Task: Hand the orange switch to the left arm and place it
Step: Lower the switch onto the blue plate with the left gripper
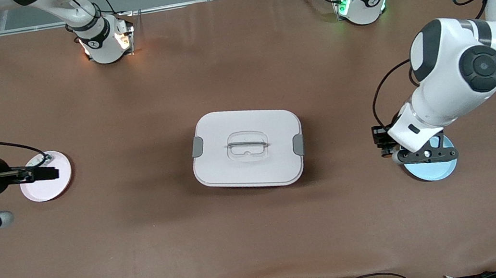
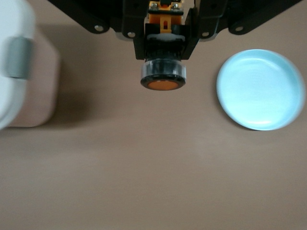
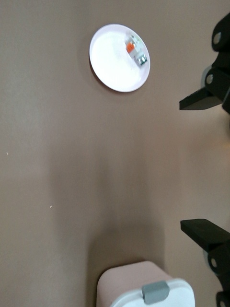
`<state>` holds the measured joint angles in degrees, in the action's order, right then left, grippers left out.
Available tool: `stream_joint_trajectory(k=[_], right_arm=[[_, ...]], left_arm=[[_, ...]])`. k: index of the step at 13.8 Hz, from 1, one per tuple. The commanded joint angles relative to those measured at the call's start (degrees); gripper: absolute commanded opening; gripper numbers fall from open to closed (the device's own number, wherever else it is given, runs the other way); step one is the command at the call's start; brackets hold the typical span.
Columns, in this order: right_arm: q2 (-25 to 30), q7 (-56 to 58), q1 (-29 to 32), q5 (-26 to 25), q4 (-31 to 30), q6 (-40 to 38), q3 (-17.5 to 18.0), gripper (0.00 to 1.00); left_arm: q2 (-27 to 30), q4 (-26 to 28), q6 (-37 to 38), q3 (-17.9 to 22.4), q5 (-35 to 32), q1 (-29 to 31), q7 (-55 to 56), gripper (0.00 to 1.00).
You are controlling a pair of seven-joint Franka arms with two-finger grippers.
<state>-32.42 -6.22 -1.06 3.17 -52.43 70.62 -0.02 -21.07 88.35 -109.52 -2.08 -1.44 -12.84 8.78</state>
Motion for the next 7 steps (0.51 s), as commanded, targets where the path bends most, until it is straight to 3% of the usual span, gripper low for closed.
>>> stream_joint_trajectory(k=[1,7], right_arm=[[0.96,1.39,1.06,-1.94,-0.83,-2.06,0.90,1.00],[1.48,1.03,1.06,-3.69,-0.92,-4.96,0.90,1.00]], left_arm=[[1.12,1.47,0.45,-0.11,-5.06,0.36,0.54,0.00],[2.43,4.37,0.62,-0.20,-5.07,4.66,1.41,0.00]])
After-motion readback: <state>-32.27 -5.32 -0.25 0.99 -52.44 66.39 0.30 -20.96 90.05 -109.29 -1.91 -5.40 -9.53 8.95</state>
